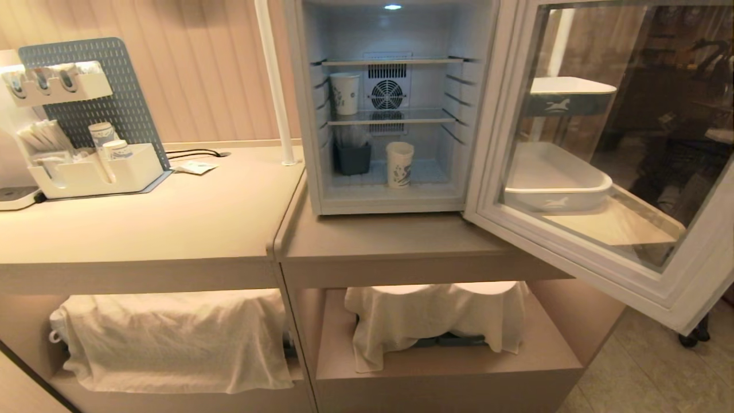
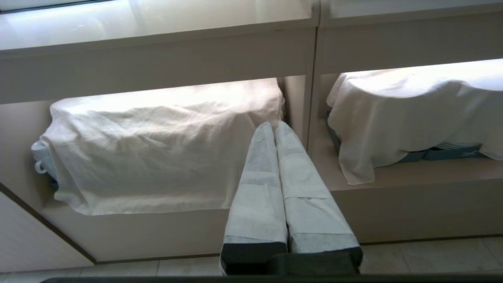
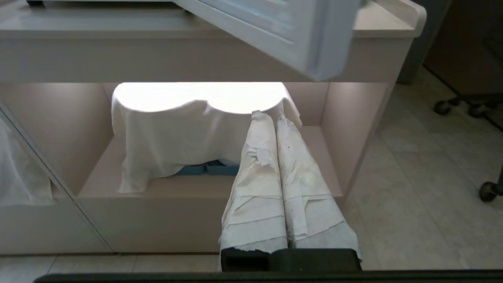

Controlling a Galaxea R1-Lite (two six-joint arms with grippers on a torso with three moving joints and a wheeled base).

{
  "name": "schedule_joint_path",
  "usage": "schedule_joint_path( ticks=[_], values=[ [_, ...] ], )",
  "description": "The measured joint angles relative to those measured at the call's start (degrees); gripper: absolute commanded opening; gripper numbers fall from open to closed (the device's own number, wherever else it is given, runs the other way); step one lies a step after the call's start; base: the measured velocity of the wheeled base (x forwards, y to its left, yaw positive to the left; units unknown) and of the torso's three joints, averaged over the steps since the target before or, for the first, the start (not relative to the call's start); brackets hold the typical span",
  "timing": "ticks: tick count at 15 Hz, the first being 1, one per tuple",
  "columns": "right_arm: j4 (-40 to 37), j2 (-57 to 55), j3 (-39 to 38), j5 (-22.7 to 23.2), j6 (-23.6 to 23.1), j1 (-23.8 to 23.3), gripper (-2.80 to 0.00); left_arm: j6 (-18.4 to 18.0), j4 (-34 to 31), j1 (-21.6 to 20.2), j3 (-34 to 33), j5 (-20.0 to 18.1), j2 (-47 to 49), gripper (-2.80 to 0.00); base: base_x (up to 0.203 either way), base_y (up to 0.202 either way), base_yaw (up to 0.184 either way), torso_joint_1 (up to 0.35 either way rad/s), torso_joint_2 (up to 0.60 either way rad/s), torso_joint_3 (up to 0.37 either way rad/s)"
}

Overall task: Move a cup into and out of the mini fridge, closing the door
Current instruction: Close the freezer door

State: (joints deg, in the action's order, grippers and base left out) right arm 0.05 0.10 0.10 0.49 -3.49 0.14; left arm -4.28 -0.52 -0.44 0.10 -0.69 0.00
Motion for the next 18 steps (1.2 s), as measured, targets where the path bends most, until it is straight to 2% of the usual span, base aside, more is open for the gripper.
schedule_joint_path(
  ticks=[5, 8, 10, 12, 15, 18],
  values=[
    [0.02, 0.00, 0.00, 0.02, 0.03, 0.04, -2.80, 0.55, 0.02, -0.02, -0.10, 0.08, 0.00, -2.80, 0.000, -0.150, 0.000, 0.002, 0.00, 0.002],
    [0.02, -0.02, 0.01, 0.00, 0.14, -0.03, -2.80, 1.22, 0.20, 0.07, -0.10, 0.49, 0.00, -2.80, 0.000, 0.000, 0.000, 0.000, 0.00, 0.000],
    [-0.45, -0.05, 0.15, -0.24, 2.30, 0.00, -2.80, 1.60, 0.26, 0.00, -0.10, 0.59, 0.00, -2.80, 0.000, 0.000, 0.000, 0.000, 0.00, 0.000],
    [-1.79, -0.12, 3.00, -0.69, 2.89, -0.04, -2.80, 1.67, 0.28, 0.04, -0.10, 0.60, 0.00, -2.80, 0.000, 0.000, 0.000, 0.000, 0.00, 0.000],
    [-10.13, -2.33, 18.07, -2.75, 2.66, -0.03, -2.80, 1.67, 0.30, 0.00, -0.10, 0.59, 0.00, -2.80, 0.000, 0.000, 0.000, 0.000, 0.00, 0.000],
    [-21.18, -11.70, 39.81, -5.70, 1.19, -0.12, -2.80, 1.64, 0.32, 0.00, -0.10, 0.59, 0.00, -2.80, 0.000, 0.000, 0.000, 0.000, 0.00, 0.000]
  ],
)
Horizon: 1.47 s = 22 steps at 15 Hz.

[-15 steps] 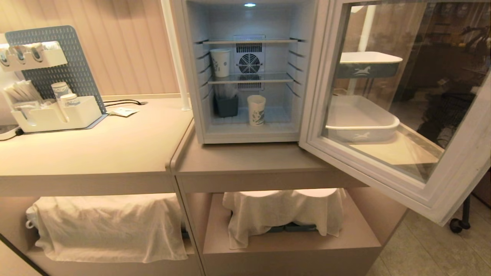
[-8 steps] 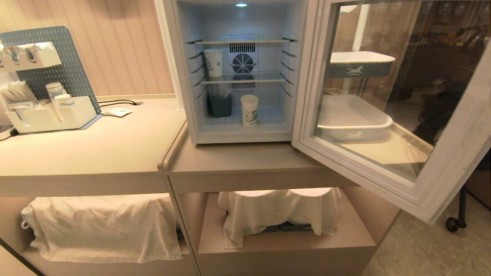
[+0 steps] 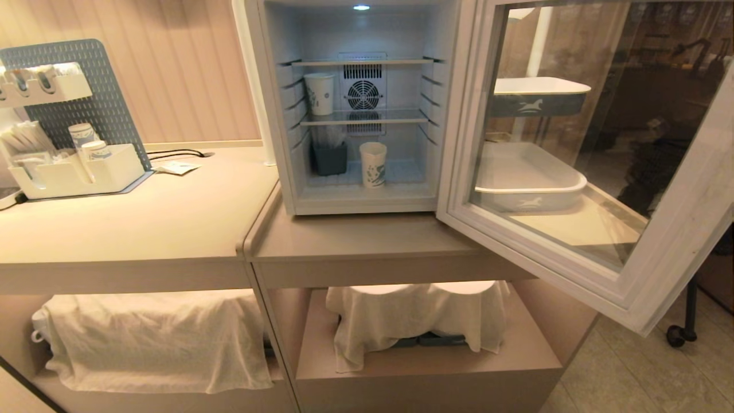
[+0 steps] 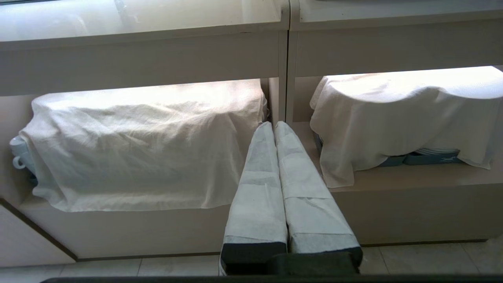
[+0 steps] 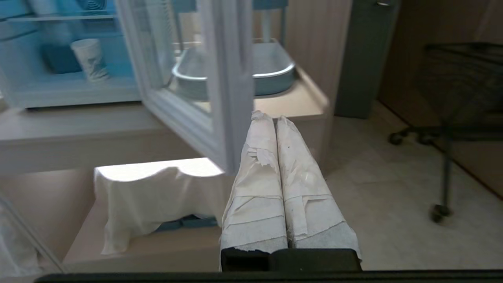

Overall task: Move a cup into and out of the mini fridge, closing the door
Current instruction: Close the freezer door

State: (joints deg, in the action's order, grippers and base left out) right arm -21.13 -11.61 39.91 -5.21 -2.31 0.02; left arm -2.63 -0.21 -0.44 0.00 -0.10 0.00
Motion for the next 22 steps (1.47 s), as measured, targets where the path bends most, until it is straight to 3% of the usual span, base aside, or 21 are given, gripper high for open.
schedule_joint_path(
  ticks=[4, 7, 9, 13, 16, 22],
  values=[
    [-7.88, -19.32, 18.77, -15.18, -2.54, -0.08, -2.80, 0.00, 0.00, 0.04, 0.00, 0.02, 0.00, -2.80, 0.000, 0.000, 0.000, 0.000, 0.00, 0.000],
    [-4.60, -32.51, 24.92, -28.97, -2.73, -0.69, -2.80, 0.02, 0.02, 0.02, 0.00, 0.00, 0.00, -2.80, 0.000, 0.000, 0.000, 0.000, 0.00, 0.000],
    [0.55, -41.67, 28.03, -35.10, -3.17, -4.91, -2.80, 0.00, 0.02, 0.02, 0.00, 0.02, 0.00, -2.80, 0.000, 0.000, 0.000, 0.000, 0.00, 0.000],
    [10.09, -57.70, 31.98, -37.98, -3.17, -12.86, -2.80, 0.01, 0.02, 0.02, 0.00, -0.01, 0.00, -2.80, 0.000, 0.000, 0.000, 0.000, 0.00, 0.000],
    [14.77, -67.65, 35.41, -38.09, -3.09, -15.45, -2.80, 0.02, 0.02, 0.02, 0.00, 0.00, 0.00, -2.80, 0.000, 0.000, 0.000, 0.000, 0.00, 0.000],
    [16.99, -83.99, 45.39, -37.41, -2.97, -18.21, -2.80, 0.00, 0.02, 0.02, 0.00, 0.02, 0.00, -2.80, 0.000, 0.000, 0.000, 0.000, 0.00, 0.000]
  ],
)
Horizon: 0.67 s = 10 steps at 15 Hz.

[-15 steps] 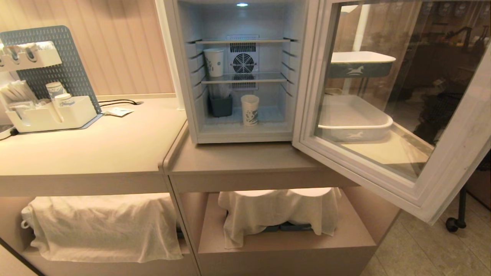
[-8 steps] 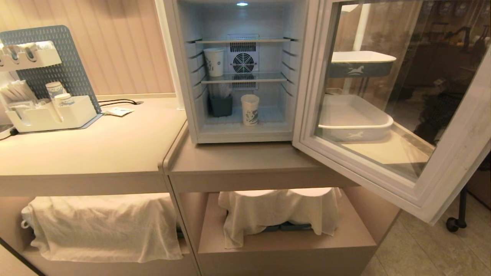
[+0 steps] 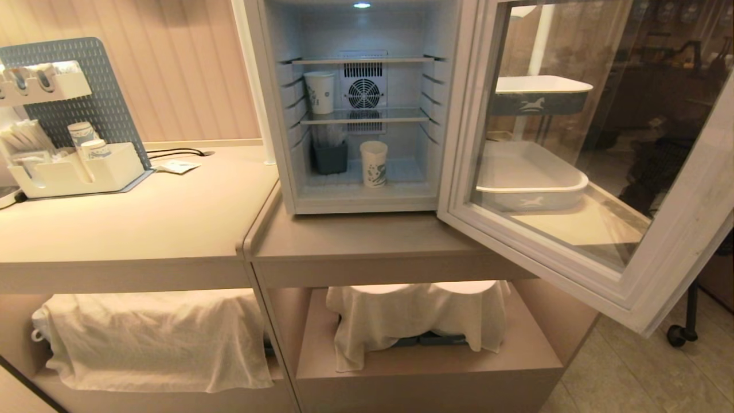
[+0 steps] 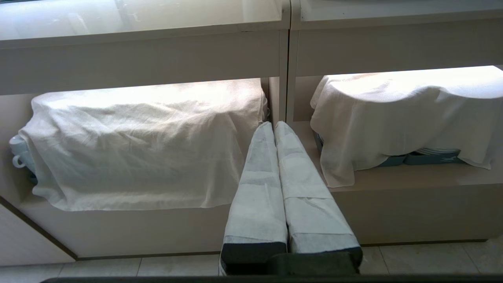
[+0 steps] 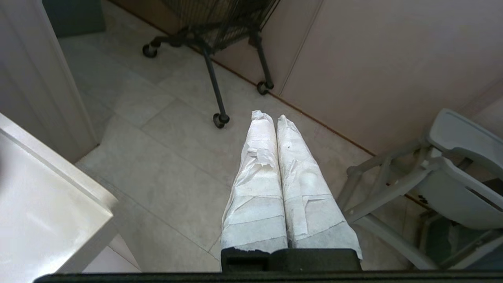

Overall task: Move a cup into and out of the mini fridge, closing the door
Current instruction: Close the freezer door

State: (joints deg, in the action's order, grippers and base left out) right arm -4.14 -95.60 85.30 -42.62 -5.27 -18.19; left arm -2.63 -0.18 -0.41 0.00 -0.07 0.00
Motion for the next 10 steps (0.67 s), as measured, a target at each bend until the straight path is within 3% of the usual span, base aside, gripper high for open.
schedule_joint_path(
  ticks=[5, 10],
  values=[
    [0.16, -6.36, 1.88, 1.28, 0.13, 0.37, -2.80, -0.01, 0.00, 0.00, 0.00, -0.02, 0.00, -2.80, 0.000, 0.000, 0.000, 0.000, 0.00, 0.000],
    [0.13, -7.96, 1.99, 6.48, 0.71, 3.74, -2.80, 0.02, 0.00, 0.00, 0.00, -0.02, 0.00, -2.80, 0.000, 0.000, 0.000, 0.000, 0.00, 0.000]
  ],
)
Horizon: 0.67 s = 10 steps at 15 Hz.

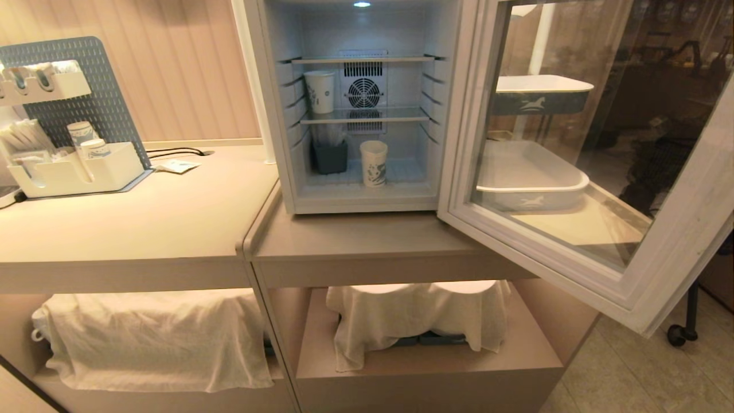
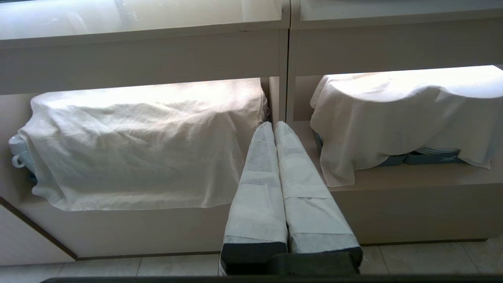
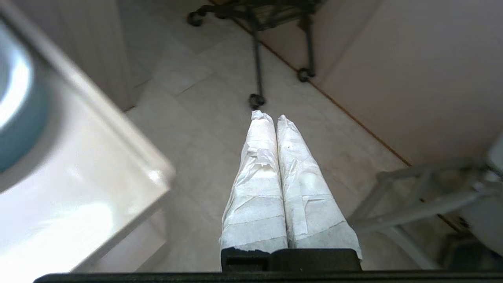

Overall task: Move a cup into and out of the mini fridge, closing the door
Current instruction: Close the freezer door

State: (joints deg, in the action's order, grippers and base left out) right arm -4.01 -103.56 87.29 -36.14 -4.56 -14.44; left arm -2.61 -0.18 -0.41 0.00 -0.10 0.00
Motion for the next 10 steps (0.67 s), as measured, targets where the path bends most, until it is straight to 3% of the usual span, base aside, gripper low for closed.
schedule_joint_path(
  ticks=[5, 10],
  values=[
    [-1.56, 2.15, -1.62, 7.02, 1.45, 5.11, -2.80, -0.02, 0.00, 0.00, 0.00, 0.00, 0.00, -2.80, 0.000, 0.000, 0.000, 0.000, 0.00, 0.000],
    [-3.36, 6.32, -4.66, 9.55, 1.45, 10.56, -2.80, 0.00, 0.00, -0.02, 0.00, 0.00, 0.00, -2.80, 0.000, 0.000, 0.000, 0.000, 0.00, 0.000]
  ],
)
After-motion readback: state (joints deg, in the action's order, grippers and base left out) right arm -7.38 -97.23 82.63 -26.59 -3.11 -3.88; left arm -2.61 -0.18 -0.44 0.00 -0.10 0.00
